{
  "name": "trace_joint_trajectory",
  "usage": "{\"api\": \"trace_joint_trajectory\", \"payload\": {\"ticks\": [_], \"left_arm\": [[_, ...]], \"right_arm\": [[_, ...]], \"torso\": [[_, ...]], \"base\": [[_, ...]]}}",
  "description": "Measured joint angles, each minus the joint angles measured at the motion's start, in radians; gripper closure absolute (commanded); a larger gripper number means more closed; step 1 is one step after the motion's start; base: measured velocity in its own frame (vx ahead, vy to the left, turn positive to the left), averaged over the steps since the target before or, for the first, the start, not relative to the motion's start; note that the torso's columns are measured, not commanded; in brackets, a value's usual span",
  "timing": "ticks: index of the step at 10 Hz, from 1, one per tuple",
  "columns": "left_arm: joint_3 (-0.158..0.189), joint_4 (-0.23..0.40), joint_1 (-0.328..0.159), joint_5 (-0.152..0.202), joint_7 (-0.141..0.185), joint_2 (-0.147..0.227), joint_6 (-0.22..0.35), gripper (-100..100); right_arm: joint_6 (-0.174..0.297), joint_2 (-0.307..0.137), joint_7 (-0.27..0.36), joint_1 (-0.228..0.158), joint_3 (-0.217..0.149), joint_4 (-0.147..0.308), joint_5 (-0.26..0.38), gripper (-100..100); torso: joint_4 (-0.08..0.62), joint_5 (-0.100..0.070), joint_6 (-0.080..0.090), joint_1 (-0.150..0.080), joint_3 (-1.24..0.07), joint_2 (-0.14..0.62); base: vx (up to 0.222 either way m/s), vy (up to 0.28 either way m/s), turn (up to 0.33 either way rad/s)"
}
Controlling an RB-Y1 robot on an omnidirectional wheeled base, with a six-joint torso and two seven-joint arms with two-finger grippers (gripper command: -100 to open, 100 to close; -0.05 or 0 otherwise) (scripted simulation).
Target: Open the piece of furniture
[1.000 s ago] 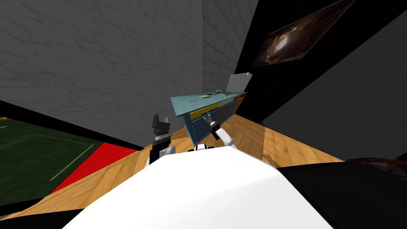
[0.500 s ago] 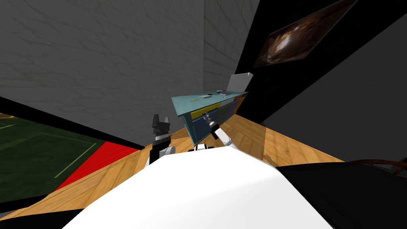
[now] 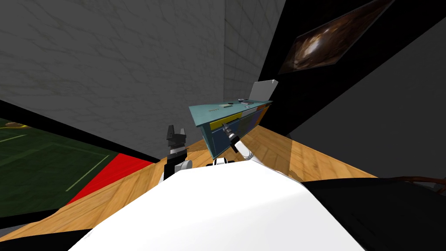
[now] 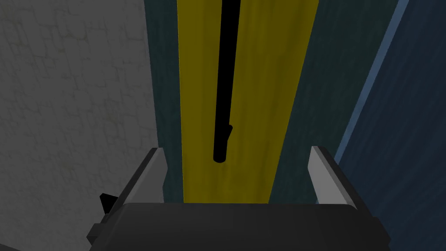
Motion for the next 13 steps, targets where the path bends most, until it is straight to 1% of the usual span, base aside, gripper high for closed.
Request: {"api": "trace_joint_trajectory", "payload": {"ticks": [2, 3, 4, 5, 6, 7, 8, 10, 11, 12, 13], "left_arm": [[0.000, 0.000, 0.000, 0.000, 0.000, 0.000, 0.000, 0], [0.000, 0.000, 0.000, 0.000, 0.000, 0.000, 0.000, 0], [0.000, 0.000, 0.000, 0.000, 0.000, 0.000, 0.000, 0], [0.000, 0.000, 0.000, 0.000, 0.000, 0.000, 0.000, 0], [0.000, 0.000, 0.000, 0.000, 0.000, 0.000, 0.000, 0], [0.000, 0.000, 0.000, 0.000, 0.000, 0.000, 0.000, 0], [0.000, 0.000, 0.000, 0.000, 0.000, 0.000, 0.000, 0], [0.000, 0.000, 0.000, 0.000, 0.000, 0.000, 0.000, 0], [0.000, 0.000, 0.000, 0.000, 0.000, 0.000, 0.000, 0], [0.000, 0.000, 0.000, 0.000, 0.000, 0.000, 0.000, 0], [0.000, 0.000, 0.000, 0.000, 0.000, 0.000, 0.000, 0]], "right_arm": [[0.008, -0.015, 0.019, -0.011, 0.012, 0.012, 0.038, -100], [0.009, -0.016, 0.022, -0.012, 0.013, 0.013, 0.040, -100], [-0.011, -0.017, 0.020, -0.022, -0.006, 0.012, 0.031, -100], [-0.017, -0.017, 0.019, -0.024, -0.009, 0.012, 0.029, 100], [-0.016, -0.017, 0.019, -0.024, -0.009, 0.012, 0.030, 100], [-0.019, -0.013, 0.019, -0.028, -0.014, -0.001, 0.030, 100], [-0.020, -0.019, 0.017, -0.029, -0.010, -0.003, 0.028, 100], [-0.023, -0.028, 0.011, -0.027, -0.007, -0.007, 0.024, 100], [-0.031, -0.029, 0.011, -0.023, -0.009, -0.013, 0.024, 100], [-0.034, -0.030, 0.011, -0.021, -0.008, -0.013, 0.024, -100], [-0.012, -0.052, 0.000, -0.053, 0.020, 0.017, 0.001, -100]], "torso": [[0.000, 0.000, 0.000, 0.000, 0.000, 0.000], [0.000, 0.000, 0.000, 0.000, 0.000, 0.000], [0.000, 0.001, 0.000, 0.004, -0.001, -0.002], [0.000, 0.001, 0.000, 0.001, -0.001, -0.001], [0.000, -0.001, 0.000, -0.002, 0.000, 0.001], [-0.004, -0.002, 0.001, -0.006, 0.002, 0.002], [-0.003, -0.003, 0.001, -0.007, 0.002, 0.002], [-0.002, -0.001, 0.001, -0.003, 0.000, -0.001], [-0.002, -0.001, 0.001, -0.002, -0.001, -0.002], [-0.001, 0.001, 0.000, 0.003, -0.004, -0.006], [-0.001, 0.001, -0.001, 0.004, -0.004, -0.005]], "base": [[-0.014, 0.004, 0.009], [0.032, 0.078, -0.082], [0.020, 0.052, -0.026], [0.003, 0.009, 0.005], [-0.066, -0.040, -0.048], [-0.146, -0.078, -0.042], [-0.173, -0.068, -0.038], [-0.178, -0.095, -0.053], [-0.091, -0.041, -0.012], [-0.070, -0.008, -0.026], [-0.061, 0.007, -0.009]]}}
